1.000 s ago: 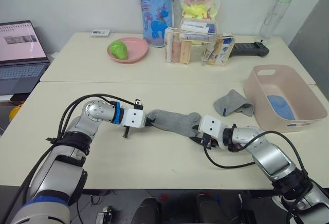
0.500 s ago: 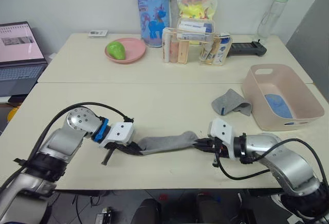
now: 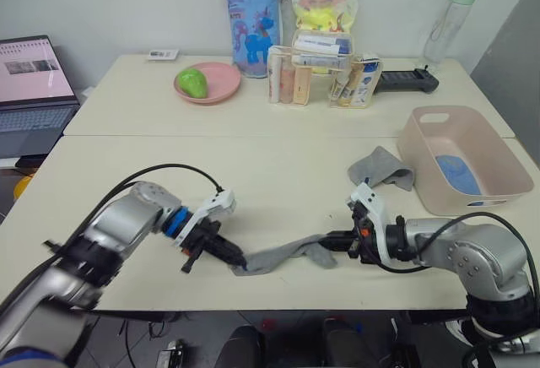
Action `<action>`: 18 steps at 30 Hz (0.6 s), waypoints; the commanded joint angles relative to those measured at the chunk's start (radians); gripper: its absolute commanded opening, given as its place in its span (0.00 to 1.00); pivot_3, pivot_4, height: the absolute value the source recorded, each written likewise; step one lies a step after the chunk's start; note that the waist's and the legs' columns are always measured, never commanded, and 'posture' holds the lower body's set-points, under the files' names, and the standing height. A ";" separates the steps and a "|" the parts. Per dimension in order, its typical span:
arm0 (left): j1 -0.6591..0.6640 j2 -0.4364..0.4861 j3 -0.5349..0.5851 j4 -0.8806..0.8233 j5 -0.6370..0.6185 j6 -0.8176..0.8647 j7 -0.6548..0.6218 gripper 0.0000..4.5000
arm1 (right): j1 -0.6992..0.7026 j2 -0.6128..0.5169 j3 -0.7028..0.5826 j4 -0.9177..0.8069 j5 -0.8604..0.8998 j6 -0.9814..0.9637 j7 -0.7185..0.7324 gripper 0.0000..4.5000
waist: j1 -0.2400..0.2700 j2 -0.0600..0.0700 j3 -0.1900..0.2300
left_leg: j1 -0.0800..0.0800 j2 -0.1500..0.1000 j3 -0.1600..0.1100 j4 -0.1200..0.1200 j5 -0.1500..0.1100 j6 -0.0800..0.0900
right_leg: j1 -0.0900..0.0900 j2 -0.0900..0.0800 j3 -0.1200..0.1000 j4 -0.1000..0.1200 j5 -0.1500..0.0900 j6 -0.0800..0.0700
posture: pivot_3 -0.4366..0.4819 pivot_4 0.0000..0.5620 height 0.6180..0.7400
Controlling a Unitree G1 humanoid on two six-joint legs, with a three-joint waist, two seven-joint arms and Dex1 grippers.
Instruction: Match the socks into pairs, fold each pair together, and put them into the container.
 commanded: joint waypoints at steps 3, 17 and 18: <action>-0.174 -0.113 0.012 0.334 0.138 -0.150 0.021 0.00 | -0.101 -0.017 0.092 0.111 -0.085 -0.134 0.006 0.00 | -0.001 0.000 0.000 | -0.004 0.000 0.001 0.001 0.000 -0.001 | -0.005 -0.002 0.001 0.003 0.000 0.000 | 0.48 0.27 0.69; -0.290 -0.201 0.207 0.566 0.171 -0.330 0.092 0.35 | -0.102 -0.195 0.184 0.125 -0.268 -0.551 0.180 0.57 | -0.006 -0.001 0.000 | -0.013 -0.002 0.001 0.004 0.003 -0.005 | -0.015 -0.008 0.000 0.006 0.000 0.000 | 0.48 0.27 0.69; -0.282 -0.196 0.235 0.546 0.152 -0.296 0.089 0.42 | -0.076 -0.211 0.166 0.113 -0.271 -0.595 0.198 0.65 | -0.008 -0.001 0.000 | -0.015 -0.002 0.001 0.004 0.003 -0.005 | -0.016 -0.008 0.000 0.006 0.000 0.000 | 0.48 0.27 0.69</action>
